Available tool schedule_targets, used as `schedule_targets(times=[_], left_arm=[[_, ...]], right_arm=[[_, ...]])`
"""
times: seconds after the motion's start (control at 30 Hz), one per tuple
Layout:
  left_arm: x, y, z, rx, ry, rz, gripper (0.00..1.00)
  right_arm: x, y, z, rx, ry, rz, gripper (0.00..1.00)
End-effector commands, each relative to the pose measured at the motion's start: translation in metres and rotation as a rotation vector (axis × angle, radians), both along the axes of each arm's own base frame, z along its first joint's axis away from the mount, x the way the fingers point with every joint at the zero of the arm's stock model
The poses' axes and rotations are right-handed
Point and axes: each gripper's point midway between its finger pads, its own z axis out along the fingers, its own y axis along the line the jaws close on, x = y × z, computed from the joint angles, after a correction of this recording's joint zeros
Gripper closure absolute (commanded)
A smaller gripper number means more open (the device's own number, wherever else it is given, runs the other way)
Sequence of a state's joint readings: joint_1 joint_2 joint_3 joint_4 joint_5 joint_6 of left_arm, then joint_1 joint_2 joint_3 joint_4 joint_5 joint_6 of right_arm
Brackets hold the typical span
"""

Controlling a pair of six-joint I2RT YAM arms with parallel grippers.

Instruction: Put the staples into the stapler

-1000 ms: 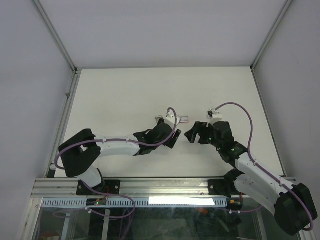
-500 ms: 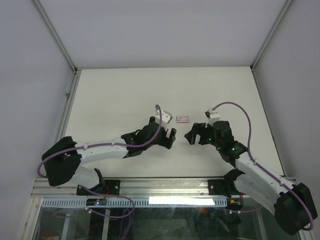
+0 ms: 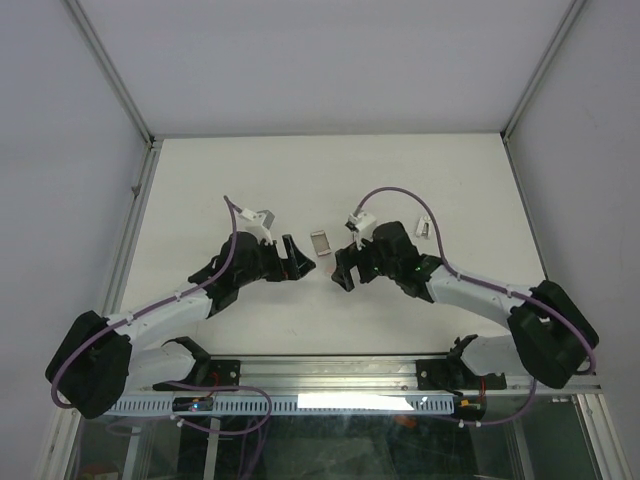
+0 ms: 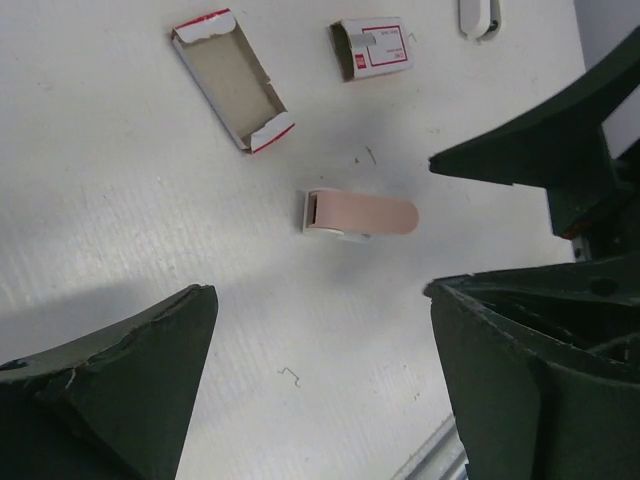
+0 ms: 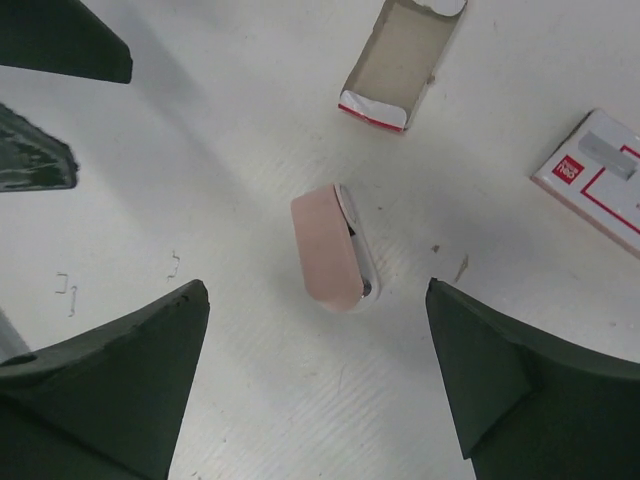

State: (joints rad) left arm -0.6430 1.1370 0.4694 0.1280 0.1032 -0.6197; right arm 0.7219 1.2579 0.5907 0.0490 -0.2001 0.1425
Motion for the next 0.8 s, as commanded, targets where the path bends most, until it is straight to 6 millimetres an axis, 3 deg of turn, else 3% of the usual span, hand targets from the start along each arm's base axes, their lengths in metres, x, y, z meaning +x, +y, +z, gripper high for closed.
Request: schedule_targets(times=[0.0, 0.1, 0.3, 0.47, 0.6, 0.77], left_arm=[[-0.005, -0.012, 0.034, -0.179, 0.002, -0.033, 0.09], [-0.007, -0.008, 0.03, -0.203, 0.018, -0.014, 0.09], [-0.011, -0.007, 0.036, -0.256, 0.018, -0.008, 0.1], [-0.011, -0.005, 0.034, -0.263, 0.03, 0.006, 0.1], [-0.012, -0.004, 0.034, -0.295, 0.041, 0.026, 0.1], [-0.014, -0.006, 0.036, -0.352, 0.061, 0.032, 0.1]], right_arm=[[0.03, 0.018, 0.008, -0.058, -0.139, 0.035, 0.1], [0.032, 0.025, -0.009, -0.116, -0.109, 0.067, 0.2], [0.025, 0.038, -0.03, -0.164, -0.087, 0.126, 0.27], [0.015, 0.039, -0.046, -0.202, -0.052, 0.154, 0.43], [0.008, 0.038, -0.05, -0.204, -0.046, 0.163, 0.66], [-0.003, 0.044, -0.032, -0.15, -0.074, 0.186, 0.91]])
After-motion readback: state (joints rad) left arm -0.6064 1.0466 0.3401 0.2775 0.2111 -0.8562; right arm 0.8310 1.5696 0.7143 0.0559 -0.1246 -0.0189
